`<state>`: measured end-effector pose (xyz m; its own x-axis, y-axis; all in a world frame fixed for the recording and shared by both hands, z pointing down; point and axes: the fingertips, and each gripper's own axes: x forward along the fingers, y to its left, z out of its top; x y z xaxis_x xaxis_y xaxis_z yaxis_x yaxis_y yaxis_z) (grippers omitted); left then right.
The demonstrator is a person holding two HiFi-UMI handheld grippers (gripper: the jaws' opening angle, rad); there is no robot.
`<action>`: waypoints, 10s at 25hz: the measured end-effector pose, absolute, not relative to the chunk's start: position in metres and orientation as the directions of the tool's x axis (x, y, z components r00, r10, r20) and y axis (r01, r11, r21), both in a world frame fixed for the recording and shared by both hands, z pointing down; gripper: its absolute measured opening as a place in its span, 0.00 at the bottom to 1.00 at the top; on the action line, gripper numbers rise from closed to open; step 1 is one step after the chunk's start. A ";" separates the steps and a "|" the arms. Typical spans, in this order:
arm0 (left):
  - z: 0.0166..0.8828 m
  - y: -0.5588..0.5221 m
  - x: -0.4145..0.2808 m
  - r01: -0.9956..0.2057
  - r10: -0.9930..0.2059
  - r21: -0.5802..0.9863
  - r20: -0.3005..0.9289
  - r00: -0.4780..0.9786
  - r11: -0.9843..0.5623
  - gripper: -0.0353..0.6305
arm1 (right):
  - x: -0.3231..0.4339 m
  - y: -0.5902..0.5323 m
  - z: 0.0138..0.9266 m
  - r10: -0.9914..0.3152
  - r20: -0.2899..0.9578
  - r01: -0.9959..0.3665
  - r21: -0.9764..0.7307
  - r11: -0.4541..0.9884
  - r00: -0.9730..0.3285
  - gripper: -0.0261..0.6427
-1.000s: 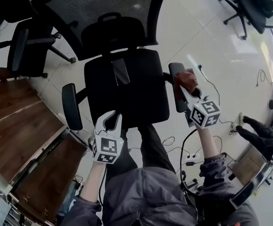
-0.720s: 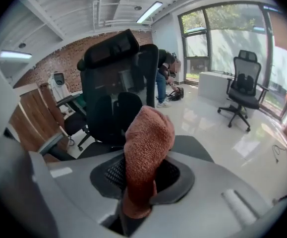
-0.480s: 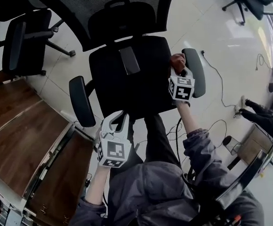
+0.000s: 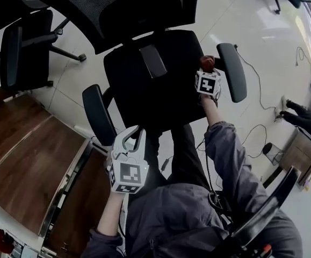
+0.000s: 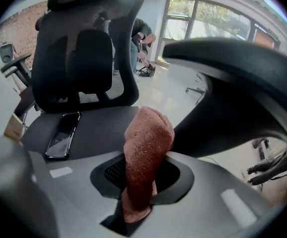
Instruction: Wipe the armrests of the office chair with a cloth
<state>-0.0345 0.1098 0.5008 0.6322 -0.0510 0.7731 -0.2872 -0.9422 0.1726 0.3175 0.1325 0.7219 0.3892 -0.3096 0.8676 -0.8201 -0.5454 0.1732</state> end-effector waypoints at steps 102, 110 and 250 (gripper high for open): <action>0.336 0.189 -0.015 -0.631 -0.418 0.085 0.680 0.603 -0.771 0.08 | 0.129 0.122 0.380 -0.643 0.641 -0.831 0.013 0.556 -0.420 0.17; 0.337 0.170 -0.065 -0.682 -0.457 0.115 0.661 0.595 -0.722 0.08 | 0.054 0.053 0.397 -0.575 0.667 -0.737 0.056 0.673 -0.474 0.17; 0.476 0.163 -0.234 -0.747 -0.391 0.285 0.710 0.585 -0.601 0.08 | -0.112 0.005 0.625 -0.399 0.699 -0.795 -0.435 0.422 -0.594 0.17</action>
<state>-0.2338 0.1631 0.4763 0.5852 -0.3914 0.7102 -0.7472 -0.6005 0.2847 -0.1125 0.0051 0.6250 -0.5940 -0.3989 0.6986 -0.7953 0.4217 -0.4355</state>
